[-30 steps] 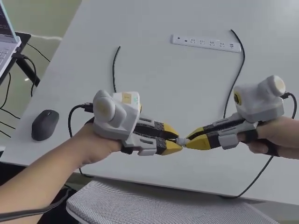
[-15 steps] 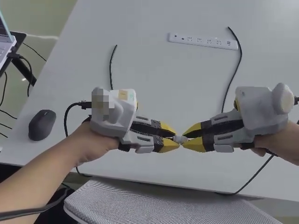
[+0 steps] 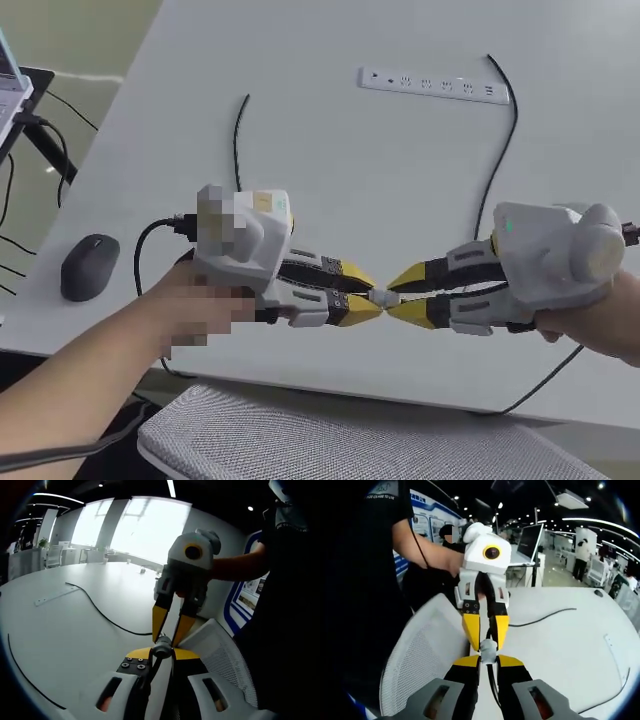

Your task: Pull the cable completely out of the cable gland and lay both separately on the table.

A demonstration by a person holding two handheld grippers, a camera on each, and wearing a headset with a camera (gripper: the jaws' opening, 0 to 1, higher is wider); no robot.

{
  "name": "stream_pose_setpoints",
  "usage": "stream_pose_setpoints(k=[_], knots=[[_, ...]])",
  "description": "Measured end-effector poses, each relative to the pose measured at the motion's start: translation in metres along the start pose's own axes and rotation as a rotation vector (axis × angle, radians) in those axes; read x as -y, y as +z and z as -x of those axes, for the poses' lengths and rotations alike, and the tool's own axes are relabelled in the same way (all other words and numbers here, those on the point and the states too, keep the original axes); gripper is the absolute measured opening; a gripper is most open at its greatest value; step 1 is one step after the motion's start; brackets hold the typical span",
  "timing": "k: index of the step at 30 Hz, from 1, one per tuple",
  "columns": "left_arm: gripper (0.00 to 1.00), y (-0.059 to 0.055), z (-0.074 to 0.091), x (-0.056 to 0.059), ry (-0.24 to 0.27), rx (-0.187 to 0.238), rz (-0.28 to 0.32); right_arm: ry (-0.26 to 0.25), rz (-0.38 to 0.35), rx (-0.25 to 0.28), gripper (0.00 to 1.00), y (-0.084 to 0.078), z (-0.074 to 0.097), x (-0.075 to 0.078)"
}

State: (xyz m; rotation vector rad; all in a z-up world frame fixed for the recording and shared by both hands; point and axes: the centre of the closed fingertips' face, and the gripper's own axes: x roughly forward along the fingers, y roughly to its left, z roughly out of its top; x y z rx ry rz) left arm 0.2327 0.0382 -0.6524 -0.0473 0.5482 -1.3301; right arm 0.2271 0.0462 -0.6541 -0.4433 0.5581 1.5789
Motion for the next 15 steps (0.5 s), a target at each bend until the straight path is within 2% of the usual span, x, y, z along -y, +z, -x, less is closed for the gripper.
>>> stream_pose_setpoints(k=[15], knots=[[0.15, 0.0008, 0.0006, 0.0007, -0.005, 0.004, -0.003, -0.017, -0.041, 0.001, 0.08, 0.0028, -0.0007, -0.0004]])
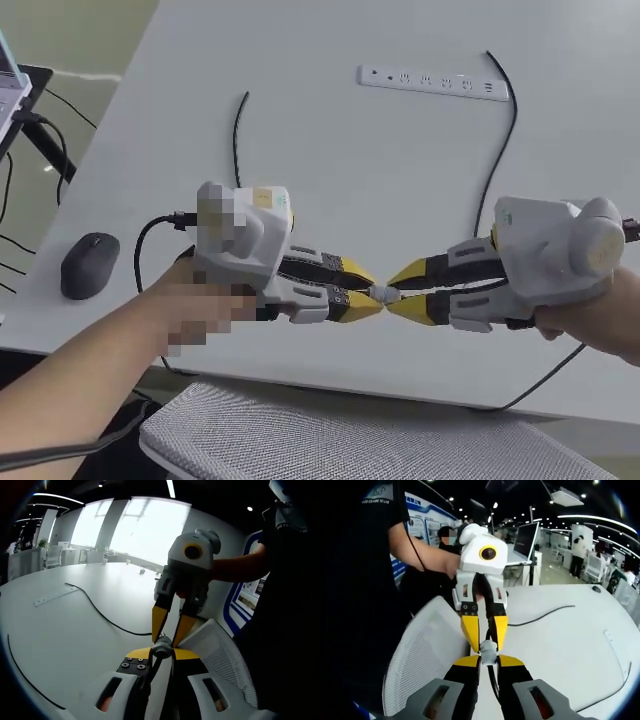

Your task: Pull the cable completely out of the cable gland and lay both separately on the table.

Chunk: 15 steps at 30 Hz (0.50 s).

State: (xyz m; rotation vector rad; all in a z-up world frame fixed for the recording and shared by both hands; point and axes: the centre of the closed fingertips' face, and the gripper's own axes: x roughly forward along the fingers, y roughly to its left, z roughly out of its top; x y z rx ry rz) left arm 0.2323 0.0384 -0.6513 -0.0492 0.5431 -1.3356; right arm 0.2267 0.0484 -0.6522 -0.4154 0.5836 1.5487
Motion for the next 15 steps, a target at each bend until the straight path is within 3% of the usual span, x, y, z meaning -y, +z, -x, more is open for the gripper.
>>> stream_pose_setpoints(k=[15], knots=[[0.15, 0.0017, -0.0009, -0.0011, -0.002, -0.003, -0.018, -0.030, -0.062, 0.028, 0.11, 0.0053, 0.0055, 0.0024]])
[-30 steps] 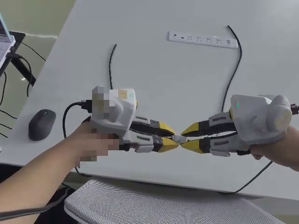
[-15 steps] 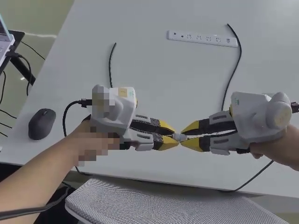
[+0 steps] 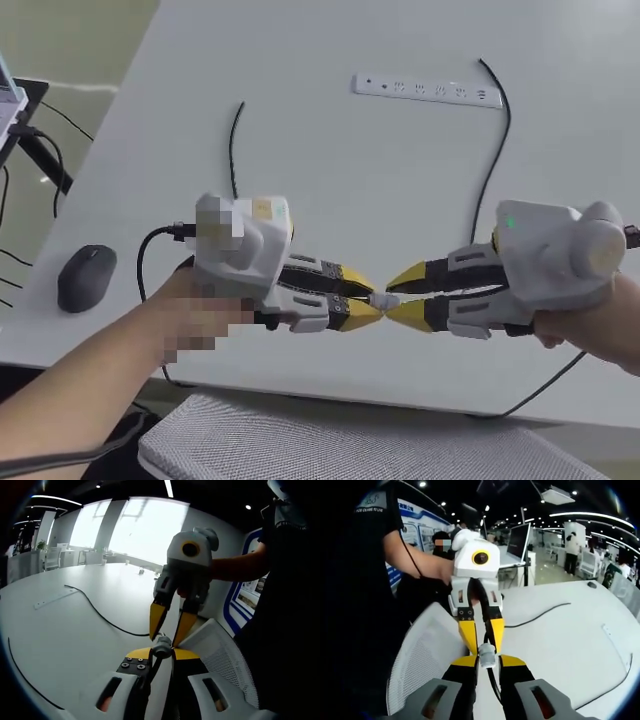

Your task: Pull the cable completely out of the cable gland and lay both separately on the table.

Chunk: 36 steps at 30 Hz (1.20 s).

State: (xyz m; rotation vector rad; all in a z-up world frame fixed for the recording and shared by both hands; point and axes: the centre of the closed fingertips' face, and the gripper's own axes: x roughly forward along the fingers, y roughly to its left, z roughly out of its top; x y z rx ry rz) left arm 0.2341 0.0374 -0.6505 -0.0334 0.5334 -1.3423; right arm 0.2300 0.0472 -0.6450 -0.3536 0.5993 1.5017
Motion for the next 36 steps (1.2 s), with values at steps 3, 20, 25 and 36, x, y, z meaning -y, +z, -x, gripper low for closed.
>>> stream_pose_setpoints(k=[3, 20, 25, 36], knots=[[0.15, 0.000, 0.000, -0.001, 0.000, 0.001, -0.001, -0.019, -0.008, 0.001, 0.15, 0.000, 0.004, 0.000], [0.15, 0.004, 0.004, -0.006, 0.015, 0.024, -0.004, -0.353, 0.081, -0.089, 0.23, -0.014, 0.027, 0.025], [0.15, 0.007, 0.005, -0.008, 0.028, 0.033, -0.008, -0.381, 0.094, -0.099, 0.22, -0.017, 0.022, 0.020], [0.15, 0.011, 0.004, -0.011, 0.059, 0.042, -0.009, -0.489, 0.158, -0.132, 0.12, -0.019, 0.022, 0.028]])
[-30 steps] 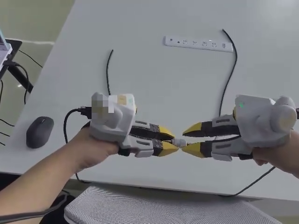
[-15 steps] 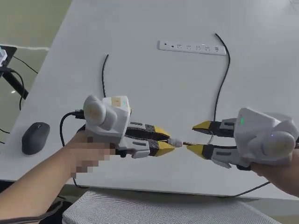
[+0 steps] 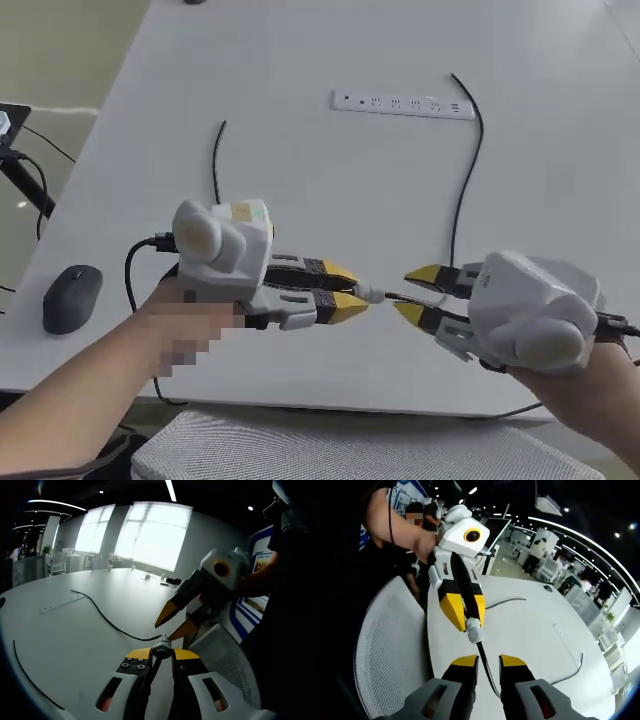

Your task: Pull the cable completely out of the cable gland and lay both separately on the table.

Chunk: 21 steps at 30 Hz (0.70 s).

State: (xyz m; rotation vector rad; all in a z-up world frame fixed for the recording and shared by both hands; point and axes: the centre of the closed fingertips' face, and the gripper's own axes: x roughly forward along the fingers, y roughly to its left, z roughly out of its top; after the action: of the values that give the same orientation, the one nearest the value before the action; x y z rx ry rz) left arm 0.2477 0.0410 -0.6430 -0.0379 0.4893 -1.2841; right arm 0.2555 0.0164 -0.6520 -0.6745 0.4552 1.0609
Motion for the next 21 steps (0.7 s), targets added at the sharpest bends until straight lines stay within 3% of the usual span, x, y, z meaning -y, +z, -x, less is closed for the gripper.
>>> stream_pose_setpoints(k=[9, 19, 21], knots=[[0.15, -0.001, -0.004, 0.002, 0.002, -0.012, -0.003, 0.000, 0.013, 0.002, 0.06, 0.000, -0.008, -0.011], [0.15, -0.004, -0.005, 0.001, 0.016, -0.015, -0.005, -0.033, 0.035, -0.001, 0.01, -0.002, -0.010, -0.010], [0.15, -0.004, -0.005, 0.000, 0.020, -0.014, -0.007, -0.041, 0.003, 0.004, 0.01, -0.001, -0.011, -0.008]])
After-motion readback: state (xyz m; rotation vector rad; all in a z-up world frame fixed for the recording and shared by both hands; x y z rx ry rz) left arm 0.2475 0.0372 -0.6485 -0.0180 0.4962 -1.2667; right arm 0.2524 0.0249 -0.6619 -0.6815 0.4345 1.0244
